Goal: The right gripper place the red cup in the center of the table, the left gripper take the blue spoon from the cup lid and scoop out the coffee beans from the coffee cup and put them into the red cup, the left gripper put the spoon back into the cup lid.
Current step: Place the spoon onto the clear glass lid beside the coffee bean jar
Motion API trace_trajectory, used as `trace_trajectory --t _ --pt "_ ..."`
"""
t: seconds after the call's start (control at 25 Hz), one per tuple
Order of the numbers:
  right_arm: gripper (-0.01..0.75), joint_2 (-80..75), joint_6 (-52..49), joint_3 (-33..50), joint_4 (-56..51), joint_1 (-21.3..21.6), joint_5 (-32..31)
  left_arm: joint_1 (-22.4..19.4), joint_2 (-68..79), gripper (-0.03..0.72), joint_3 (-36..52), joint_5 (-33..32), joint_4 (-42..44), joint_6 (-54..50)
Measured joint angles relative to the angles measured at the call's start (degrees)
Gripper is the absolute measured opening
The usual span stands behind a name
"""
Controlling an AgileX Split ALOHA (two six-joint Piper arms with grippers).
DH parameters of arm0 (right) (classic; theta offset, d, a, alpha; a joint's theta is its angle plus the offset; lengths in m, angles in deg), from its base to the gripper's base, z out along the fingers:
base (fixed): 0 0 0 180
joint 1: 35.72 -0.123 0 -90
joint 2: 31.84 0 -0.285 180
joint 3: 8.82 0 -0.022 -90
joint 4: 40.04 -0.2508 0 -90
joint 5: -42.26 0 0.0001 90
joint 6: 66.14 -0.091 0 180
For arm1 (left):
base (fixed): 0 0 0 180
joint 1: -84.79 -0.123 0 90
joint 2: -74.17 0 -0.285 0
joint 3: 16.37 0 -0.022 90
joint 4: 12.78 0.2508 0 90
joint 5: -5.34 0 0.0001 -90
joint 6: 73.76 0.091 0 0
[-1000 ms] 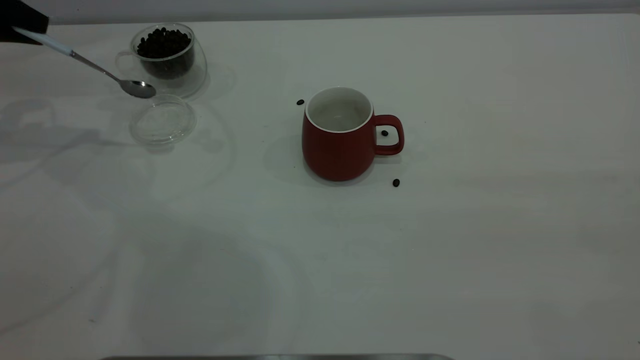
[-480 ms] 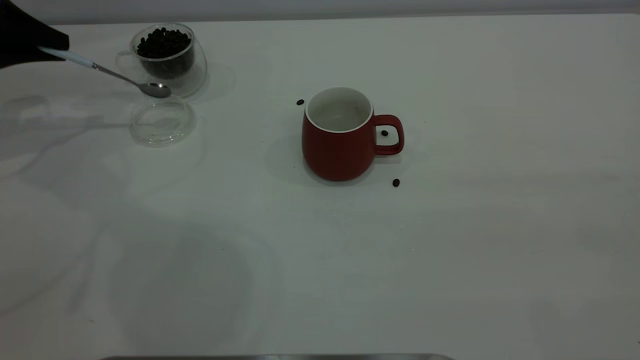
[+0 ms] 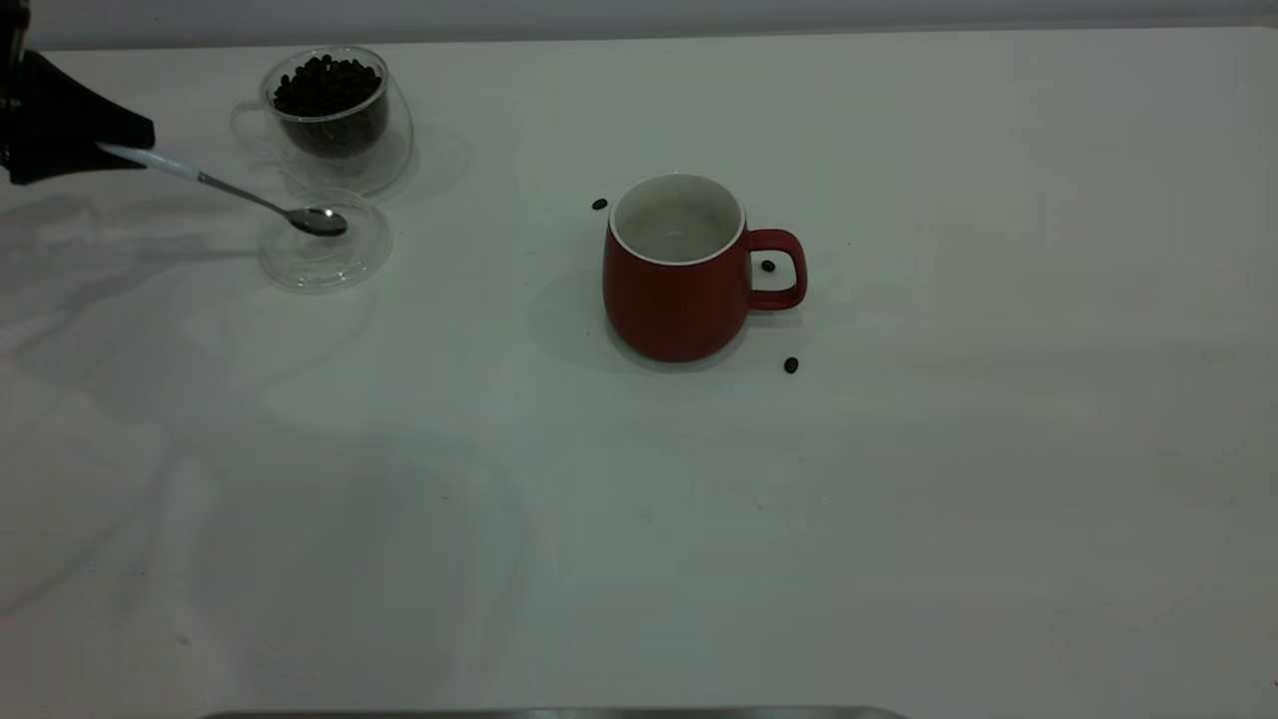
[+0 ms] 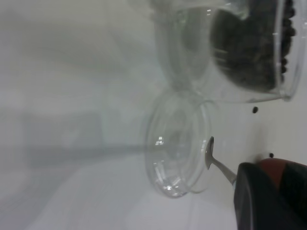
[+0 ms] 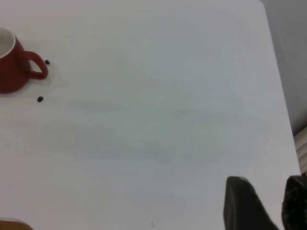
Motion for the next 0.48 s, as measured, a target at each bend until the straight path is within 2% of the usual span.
trace_trajectory --t 0.32,0.48 --pt "0.239 0.0 0.0 0.0 0.0 0.0 0.0 0.2 2.17 0.122 0.0 0.54 -3.26 0.87" --pt "0.239 0.0 0.0 0.0 0.0 0.0 0.0 1.64 3.74 0.122 0.0 0.74 -6.26 2.69"
